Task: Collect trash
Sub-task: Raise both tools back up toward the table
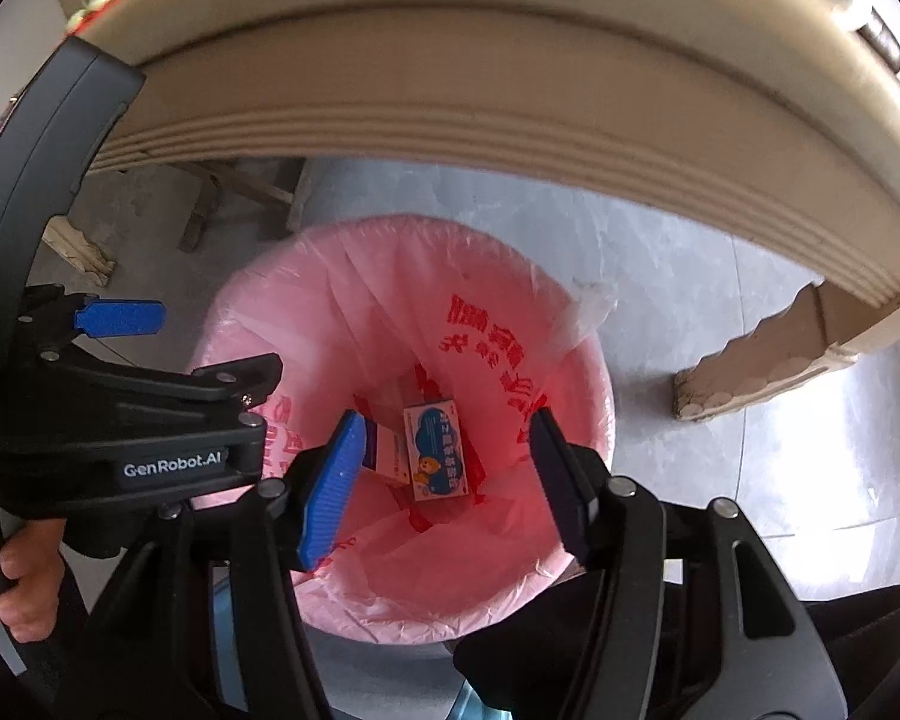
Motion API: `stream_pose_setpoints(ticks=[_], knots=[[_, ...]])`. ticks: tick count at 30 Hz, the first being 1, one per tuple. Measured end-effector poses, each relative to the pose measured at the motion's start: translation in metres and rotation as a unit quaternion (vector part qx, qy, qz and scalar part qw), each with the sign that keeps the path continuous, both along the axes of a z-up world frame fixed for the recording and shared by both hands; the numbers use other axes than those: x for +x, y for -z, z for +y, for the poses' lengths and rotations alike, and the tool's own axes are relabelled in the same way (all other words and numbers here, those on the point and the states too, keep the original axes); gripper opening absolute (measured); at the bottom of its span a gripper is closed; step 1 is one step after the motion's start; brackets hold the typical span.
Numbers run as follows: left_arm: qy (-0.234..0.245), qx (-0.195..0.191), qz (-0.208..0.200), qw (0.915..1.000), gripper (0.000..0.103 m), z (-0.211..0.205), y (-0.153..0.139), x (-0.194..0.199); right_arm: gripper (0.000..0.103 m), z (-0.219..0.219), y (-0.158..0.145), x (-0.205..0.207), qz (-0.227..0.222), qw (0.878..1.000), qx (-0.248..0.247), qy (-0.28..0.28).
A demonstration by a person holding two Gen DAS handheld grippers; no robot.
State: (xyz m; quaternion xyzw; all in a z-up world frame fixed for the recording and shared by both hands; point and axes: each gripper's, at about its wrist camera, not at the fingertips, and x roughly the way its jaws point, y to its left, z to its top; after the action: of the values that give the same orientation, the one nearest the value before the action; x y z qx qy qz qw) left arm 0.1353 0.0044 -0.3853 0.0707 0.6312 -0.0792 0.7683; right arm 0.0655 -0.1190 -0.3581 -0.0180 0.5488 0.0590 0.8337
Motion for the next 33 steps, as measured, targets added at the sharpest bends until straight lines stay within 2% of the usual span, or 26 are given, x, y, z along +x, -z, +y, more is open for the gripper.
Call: stream_pose_setpoints(ticks=[5,11,14,16,18,22,27,33], knots=[[-0.009,-0.002,-0.035,0.9993,0.087,0.014,-0.04,-0.017,0.057,-0.003,-0.033,-0.02,-0.034,0.999,0.009,0.001],[-0.014,-0.005,-0.103,0.9946,0.087,0.027,-0.108,-0.039,0.057,-0.008,-0.082,-0.047,-0.085,0.996,0.013,0.008],[-0.002,-0.003,-0.146,0.9893,0.087,0.026,-0.149,-0.046,0.058,-0.012,-0.114,-0.056,-0.116,0.993,0.018,0.013],[0.009,0.002,-0.176,0.9843,0.088,0.022,-0.177,-0.049,0.067,-0.016,-0.138,-0.061,-0.141,0.99,0.021,0.017],[0.015,0.015,-0.21,0.9775,0.091,0.015,-0.207,-0.053,0.068,-0.02,-0.164,-0.063,-0.169,0.985,0.015,0.021],[0.013,0.008,-0.243,0.9698,0.092,0.008,-0.247,-0.056,0.068,-0.026,-0.207,-0.066,-0.211,0.977,0.014,0.021],[-0.016,-0.023,-0.252,0.9672,0.094,0.007,-0.275,-0.061,0.073,-0.037,-0.248,-0.068,-0.239,0.97,0.035,0.033],[-0.014,-0.018,-0.271,0.9622,0.095,0.001,-0.295,-0.069,0.076,-0.04,-0.27,-0.076,-0.274,0.961,0.031,0.034]])
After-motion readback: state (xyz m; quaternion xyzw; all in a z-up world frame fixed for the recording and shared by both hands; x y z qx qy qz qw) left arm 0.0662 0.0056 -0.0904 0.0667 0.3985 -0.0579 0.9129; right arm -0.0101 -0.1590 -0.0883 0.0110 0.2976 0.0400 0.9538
